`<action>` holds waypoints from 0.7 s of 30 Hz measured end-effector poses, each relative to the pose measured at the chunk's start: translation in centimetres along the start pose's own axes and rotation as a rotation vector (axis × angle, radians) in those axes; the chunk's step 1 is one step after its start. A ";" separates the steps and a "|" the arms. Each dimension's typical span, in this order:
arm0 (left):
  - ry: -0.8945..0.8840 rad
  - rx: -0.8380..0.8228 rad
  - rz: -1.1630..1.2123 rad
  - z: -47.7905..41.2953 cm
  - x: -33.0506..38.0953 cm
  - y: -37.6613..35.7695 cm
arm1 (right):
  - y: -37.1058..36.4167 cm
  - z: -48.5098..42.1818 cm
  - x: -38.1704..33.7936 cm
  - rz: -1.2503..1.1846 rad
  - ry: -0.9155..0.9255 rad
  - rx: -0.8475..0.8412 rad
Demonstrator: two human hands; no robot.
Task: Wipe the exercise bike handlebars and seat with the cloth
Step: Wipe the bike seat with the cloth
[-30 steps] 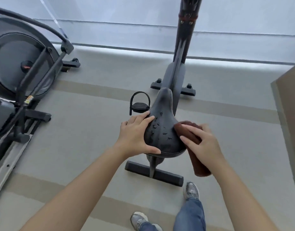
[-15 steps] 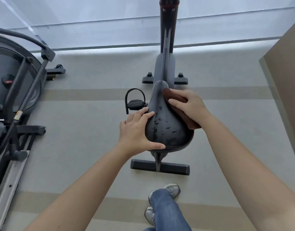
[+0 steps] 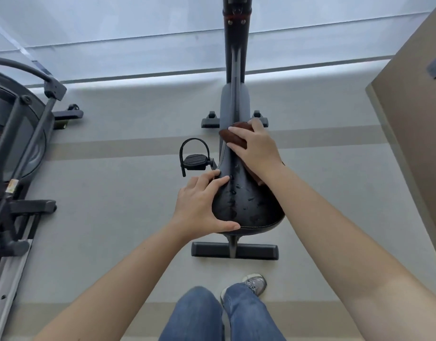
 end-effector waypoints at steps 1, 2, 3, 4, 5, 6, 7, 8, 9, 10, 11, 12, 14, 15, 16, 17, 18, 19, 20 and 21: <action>-0.011 -0.007 -0.002 0.0 -0.1 0.0 | 0.2 0.8 0.0 0.002 0.000 -0.021; -0.026 -0.010 -0.001 -0.1 -0.1 0.0 | 0.5 2.2 0.2 0.009 0.014 -0.041; -0.045 -0.010 0.007 -0.1 -0.1 0.1 | 1.1 4.2 0.3 0.022 0.032 -0.059; -0.063 -0.009 0.017 -0.1 -0.1 0.2 | 1.8 6.5 0.6 0.041 0.051 -0.059; -0.080 -0.012 0.031 -0.2 -0.2 0.3 | 2.5 8.9 0.7 0.064 0.054 -0.036; -0.095 -0.016 0.044 -0.2 -0.4 0.4 | 3.1 11.0 0.7 0.087 0.049 0.006; -0.109 -0.022 0.052 -0.3 -0.4 0.5 | 3.4 12.6 0.6 0.106 0.033 0.046; -0.124 -0.033 0.056 -0.4 -0.4 0.5 | 3.3 13.6 0.6 0.120 0.005 0.073; -0.142 -0.045 0.056 -0.5 -0.4 0.6 | 2.9 13.7 0.6 0.127 -0.028 0.084; -0.163 -0.056 0.057 -0.6 -0.4 0.6 | 2.6 12.9 0.4 0.131 -0.058 0.094; -0.181 -0.070 0.063 -0.8 -0.5 0.8 | 2.4 11.3 0.2 0.133 -0.086 0.094; -0.196 -0.094 0.066 -0.9 -0.6 0.9 | 2.0 9.1 0.1 0.130 -0.118 0.086; -0.230 -0.148 0.048 -1.1 -0.9 1.1 | 0.9 4.0 0.0 0.098 -0.141 0.062; -0.257 -0.167 0.029 -1.2 -1.0 1.2 | 0.5 1.5 -0.3 0.072 -0.127 0.051; -0.286 -0.186 0.007 -1.2 -1.0 1.2 | 0.1 -0.5 -0.5 0.056 -0.116 0.036; -0.310 -0.213 -0.018 -1.3 -1.0 1.4 | -0.1 -1.8 -0.9 0.056 -0.115 0.024; -0.325 -0.243 -0.038 -1.4 -1.0 1.3 | -0.2 -2.4 -1.0 0.059 -0.119 0.005; -0.337 -0.268 -0.049 -1.5 -1.0 1.3 | -0.1 -2.2 -1.0 0.056 -0.127 -0.015; -0.357 -0.289 -0.055 -1.6 -1.2 1.5 | 0.2 -1.2 -1.0 0.053 -0.140 -0.020; -0.377 -0.308 -0.050 -1.6 -1.3 1.6 | 0.6 0.5 -0.9 0.055 -0.163 -0.026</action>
Point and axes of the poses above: each hand's wrist, its own z-axis away from the middle knuckle, its own y-axis out of the back of the hand, x = y × z, the point moved 6 cm from there along -z, towards the middle knuckle, and after that the axes turned 15 degrees about z, right-handed, at the moved point
